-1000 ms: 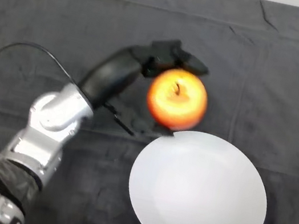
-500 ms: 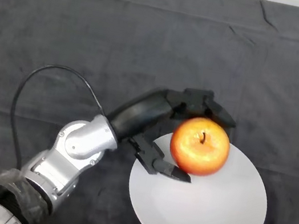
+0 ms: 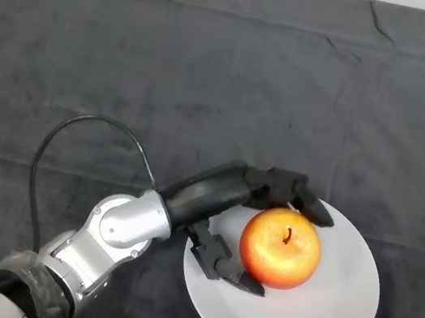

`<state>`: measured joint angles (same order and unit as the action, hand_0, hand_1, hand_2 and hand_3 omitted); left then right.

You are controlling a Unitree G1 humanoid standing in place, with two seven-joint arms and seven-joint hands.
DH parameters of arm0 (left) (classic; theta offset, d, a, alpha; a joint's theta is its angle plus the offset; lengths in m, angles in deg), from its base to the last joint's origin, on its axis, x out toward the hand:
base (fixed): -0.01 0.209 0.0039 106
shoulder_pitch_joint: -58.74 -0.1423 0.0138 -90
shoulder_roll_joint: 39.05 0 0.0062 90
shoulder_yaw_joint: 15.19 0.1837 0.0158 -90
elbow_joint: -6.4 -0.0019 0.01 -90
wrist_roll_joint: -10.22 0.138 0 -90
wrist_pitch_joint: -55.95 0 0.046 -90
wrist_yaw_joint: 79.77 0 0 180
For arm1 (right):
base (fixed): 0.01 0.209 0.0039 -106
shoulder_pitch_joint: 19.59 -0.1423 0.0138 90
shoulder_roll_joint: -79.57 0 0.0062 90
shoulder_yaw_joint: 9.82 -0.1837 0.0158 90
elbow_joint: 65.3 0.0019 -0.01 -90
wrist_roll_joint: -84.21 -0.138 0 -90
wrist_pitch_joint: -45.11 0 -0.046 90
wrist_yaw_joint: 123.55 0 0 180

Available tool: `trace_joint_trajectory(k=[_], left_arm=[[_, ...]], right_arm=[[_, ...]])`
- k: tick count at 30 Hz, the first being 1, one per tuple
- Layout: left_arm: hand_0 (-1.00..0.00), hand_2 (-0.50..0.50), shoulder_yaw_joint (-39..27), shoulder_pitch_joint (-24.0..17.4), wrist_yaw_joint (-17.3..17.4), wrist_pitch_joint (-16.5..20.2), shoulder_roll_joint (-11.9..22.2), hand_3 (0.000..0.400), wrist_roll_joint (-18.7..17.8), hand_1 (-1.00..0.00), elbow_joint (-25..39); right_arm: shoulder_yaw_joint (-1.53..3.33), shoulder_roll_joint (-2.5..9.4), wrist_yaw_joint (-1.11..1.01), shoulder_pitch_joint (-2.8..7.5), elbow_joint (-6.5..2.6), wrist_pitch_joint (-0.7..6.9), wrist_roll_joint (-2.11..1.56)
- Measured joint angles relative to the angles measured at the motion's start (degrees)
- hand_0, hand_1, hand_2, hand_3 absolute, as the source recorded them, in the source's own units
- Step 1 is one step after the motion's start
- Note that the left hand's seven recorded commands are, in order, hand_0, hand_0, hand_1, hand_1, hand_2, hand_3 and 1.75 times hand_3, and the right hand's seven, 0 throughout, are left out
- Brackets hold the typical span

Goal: Move the apple to the plate

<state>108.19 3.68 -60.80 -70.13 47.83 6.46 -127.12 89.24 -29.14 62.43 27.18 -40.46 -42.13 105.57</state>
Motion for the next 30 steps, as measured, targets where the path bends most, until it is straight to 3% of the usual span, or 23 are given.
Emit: trace_joint_trajectory(k=[1, 30], left_arm=[[0.0, 0.0, 0.12, 0.0, 0.01, 0.05, 0.01, 0.0, 0.01, 0.0, -0.69], [0.0, 0.0, 1.06, 0.1, 0.03, 0.29, 0.48, 0.0, -1.52, 0.0, -0.82]], right_arm=[[0.0, 0.0, 0.0, 0.0, 0.0, 0.0, 0.0], [0.0, -0.01, 0.0, 0.0, 0.0, 0.02, 0.01]])
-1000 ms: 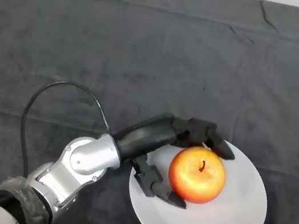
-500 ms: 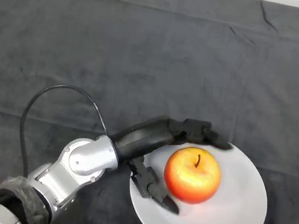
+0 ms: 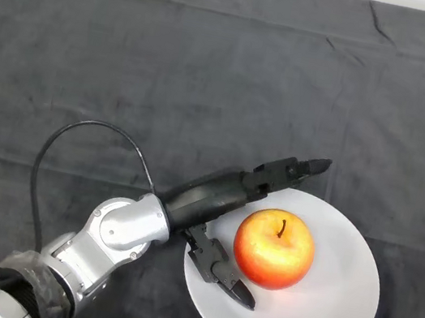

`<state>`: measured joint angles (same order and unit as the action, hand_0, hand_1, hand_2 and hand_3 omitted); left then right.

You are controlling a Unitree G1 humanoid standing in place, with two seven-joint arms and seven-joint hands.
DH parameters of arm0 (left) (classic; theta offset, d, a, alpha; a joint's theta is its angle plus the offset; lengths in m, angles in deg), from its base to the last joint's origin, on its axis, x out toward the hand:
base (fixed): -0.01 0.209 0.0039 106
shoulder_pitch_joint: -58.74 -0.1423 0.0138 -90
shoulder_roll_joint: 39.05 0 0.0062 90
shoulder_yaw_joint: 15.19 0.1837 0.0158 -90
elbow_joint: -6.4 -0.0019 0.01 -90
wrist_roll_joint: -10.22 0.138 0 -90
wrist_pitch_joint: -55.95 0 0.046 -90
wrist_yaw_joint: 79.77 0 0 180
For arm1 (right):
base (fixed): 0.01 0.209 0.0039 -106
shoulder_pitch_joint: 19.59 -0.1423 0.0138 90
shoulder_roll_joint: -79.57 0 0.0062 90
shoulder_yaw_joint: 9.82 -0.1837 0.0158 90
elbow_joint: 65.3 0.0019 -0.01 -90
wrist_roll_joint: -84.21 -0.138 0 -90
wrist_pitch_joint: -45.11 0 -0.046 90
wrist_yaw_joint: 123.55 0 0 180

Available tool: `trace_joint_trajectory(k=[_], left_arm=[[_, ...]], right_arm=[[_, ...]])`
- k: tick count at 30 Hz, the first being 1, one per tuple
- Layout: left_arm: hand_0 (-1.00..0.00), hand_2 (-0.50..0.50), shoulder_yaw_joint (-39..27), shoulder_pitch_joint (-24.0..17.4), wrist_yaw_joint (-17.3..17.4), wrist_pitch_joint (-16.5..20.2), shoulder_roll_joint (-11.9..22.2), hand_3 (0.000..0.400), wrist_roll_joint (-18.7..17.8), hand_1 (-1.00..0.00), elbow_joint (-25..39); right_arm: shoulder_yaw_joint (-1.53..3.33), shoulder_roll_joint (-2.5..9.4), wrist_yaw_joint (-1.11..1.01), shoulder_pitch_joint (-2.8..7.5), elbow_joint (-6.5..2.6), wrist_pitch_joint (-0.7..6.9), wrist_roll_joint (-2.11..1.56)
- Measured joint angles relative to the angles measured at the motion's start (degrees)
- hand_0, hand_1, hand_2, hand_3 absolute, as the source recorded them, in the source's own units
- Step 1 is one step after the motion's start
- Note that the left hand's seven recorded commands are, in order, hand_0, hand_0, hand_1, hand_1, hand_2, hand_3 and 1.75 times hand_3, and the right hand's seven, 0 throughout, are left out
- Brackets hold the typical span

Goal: Move the apple to the plate

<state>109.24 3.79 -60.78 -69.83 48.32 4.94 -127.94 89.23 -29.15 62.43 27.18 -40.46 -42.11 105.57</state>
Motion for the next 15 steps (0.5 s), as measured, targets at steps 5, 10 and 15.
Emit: trace_joint_trajectory(k=[5, 10, 15], left_arm=[[0.0, 0.0, -1.7, 0.0, -0.04, -0.02, 0.61, 0.0, -0.3, 0.0, 0.0], [0.0, 0.0, -4.08, 0.01, -0.05, -0.21, 1.52, 0.0, -0.94, 0.0, 0.0], [0.0, 0.0, -5.47, 0.01, -0.57, -2.25, 2.13, 0.0, -1.37, 0.0, -0.01]], right_arm=[[0.0, 0.0, 0.0, 0.0, 0.0, 0.0, 0.0], [0.0, 0.0, 0.0, 0.0, 0.0, 0.0, 0.0], [0.0, 0.0, 0.0, 0.0, 0.0, -0.01, 0.0]])
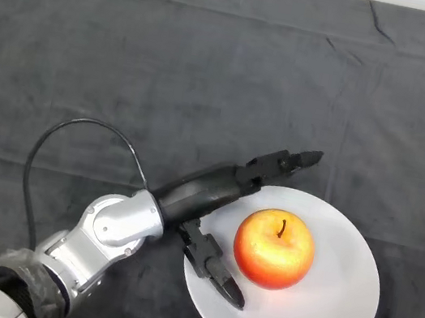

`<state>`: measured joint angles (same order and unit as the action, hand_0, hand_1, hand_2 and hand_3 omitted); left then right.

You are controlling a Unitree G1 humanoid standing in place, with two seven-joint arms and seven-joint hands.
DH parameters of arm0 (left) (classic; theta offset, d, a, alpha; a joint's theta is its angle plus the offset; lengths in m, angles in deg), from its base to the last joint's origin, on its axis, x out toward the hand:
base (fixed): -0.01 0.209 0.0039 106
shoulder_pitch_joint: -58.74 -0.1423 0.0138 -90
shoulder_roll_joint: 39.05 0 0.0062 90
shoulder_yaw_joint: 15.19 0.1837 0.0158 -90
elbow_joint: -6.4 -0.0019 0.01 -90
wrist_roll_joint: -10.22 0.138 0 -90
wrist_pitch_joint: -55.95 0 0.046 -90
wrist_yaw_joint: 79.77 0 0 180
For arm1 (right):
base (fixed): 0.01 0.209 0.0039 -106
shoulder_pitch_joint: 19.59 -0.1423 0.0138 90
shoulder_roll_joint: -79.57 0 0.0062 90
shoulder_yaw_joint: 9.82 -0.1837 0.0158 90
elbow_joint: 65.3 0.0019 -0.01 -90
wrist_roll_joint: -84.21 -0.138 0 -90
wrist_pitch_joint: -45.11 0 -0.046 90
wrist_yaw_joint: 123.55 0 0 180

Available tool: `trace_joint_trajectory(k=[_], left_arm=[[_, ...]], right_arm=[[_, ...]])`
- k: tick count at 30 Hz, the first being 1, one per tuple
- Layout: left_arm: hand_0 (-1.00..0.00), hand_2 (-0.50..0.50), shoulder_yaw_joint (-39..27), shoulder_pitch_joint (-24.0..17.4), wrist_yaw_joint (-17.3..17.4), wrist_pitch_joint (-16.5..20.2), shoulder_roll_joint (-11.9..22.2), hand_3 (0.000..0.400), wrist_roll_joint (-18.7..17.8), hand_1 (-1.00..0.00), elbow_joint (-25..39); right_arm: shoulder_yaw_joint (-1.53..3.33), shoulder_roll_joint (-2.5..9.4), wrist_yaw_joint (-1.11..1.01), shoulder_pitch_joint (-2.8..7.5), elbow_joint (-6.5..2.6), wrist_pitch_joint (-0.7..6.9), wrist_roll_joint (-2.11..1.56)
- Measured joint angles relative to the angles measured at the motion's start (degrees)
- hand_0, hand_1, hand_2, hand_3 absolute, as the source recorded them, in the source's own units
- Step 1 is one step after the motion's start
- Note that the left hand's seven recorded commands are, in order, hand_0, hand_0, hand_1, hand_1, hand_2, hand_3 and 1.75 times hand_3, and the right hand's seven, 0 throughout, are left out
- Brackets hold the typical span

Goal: Move the apple to the plate

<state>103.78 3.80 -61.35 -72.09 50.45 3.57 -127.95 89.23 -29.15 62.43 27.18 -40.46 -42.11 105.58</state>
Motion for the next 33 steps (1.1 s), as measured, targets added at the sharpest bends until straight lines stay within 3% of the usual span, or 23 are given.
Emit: trace_joint_trajectory(k=[17, 33], left_arm=[[0.0, 0.0, -10.05, 0.41, -0.28, -5.45, 2.95, 0.0, -3.27, 0.0, -8.38], [0.0, 0.0, -17.37, 2.56, -1.68, -9.45, 7.8, 0.0, -2.95, 0.0, -16.86]], right_arm=[[0.0, 0.0, 0.0, 0.0, 0.0, 0.0, 0.0], [0.0, 0.0, 0.0, 0.0, -0.01, -0.02, 0.01]])
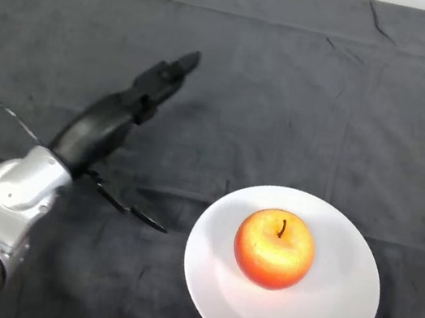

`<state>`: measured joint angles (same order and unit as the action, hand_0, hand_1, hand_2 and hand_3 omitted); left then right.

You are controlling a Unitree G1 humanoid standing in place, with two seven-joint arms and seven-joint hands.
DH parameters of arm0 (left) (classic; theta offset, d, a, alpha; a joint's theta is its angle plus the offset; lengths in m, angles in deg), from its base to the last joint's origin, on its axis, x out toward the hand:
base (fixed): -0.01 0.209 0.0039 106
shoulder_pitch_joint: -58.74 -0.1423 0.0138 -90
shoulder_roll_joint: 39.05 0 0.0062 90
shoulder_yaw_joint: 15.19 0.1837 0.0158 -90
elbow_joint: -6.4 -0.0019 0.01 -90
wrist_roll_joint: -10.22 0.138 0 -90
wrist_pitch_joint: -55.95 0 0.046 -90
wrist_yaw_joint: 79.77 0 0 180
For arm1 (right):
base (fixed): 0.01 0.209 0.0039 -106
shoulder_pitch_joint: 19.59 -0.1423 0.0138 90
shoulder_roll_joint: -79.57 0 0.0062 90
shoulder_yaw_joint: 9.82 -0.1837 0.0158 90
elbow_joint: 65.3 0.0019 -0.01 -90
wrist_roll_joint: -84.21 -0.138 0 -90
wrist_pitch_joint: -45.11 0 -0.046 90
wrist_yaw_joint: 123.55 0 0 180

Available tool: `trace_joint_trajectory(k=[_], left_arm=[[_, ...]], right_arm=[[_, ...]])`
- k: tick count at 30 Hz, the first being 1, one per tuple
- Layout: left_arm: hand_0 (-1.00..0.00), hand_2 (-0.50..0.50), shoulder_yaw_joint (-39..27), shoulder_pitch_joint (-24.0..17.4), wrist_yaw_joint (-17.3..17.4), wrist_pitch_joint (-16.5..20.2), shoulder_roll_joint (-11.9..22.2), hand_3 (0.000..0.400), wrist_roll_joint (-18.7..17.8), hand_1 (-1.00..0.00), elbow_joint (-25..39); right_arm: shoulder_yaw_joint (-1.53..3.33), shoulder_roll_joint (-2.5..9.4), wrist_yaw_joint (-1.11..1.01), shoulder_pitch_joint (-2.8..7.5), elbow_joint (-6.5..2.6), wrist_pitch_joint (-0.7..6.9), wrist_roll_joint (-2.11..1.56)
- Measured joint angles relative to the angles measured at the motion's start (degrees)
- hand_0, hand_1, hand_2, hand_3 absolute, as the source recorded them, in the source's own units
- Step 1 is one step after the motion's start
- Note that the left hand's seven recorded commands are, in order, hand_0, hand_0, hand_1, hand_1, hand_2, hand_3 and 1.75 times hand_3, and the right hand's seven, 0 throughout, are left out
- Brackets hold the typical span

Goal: Move the apple to the plate

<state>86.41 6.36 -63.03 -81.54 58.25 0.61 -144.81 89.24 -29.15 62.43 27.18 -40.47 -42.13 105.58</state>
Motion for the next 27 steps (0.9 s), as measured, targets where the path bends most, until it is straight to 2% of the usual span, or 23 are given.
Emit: trace_joint_trajectory(k=[10, 18, 27], left_arm=[[0.0, 0.0, -3.41, 0.0, -2.56, -0.04, 3.63, 0.0, 1.95, 0.0, -3.35], [0.0, 0.0, -6.63, 0.0, -5.43, 0.3, 7.27, 0.0, 2.11, 0.0, -4.51], [0.0, 0.0, -11.12, -0.02, -7.9, 2.84, 9.06, 0.0, 1.84, 0.0, -5.52]], right_arm=[[0.0, 0.0, 0.0, 0.0, -0.02, 0.0, 0.01], [0.01, 0.01, 0.0, 0.0, -0.05, -0.01, 0.01], [0.03, 0.02, 0.0, 0.0, -0.07, -0.02, 0.02]])
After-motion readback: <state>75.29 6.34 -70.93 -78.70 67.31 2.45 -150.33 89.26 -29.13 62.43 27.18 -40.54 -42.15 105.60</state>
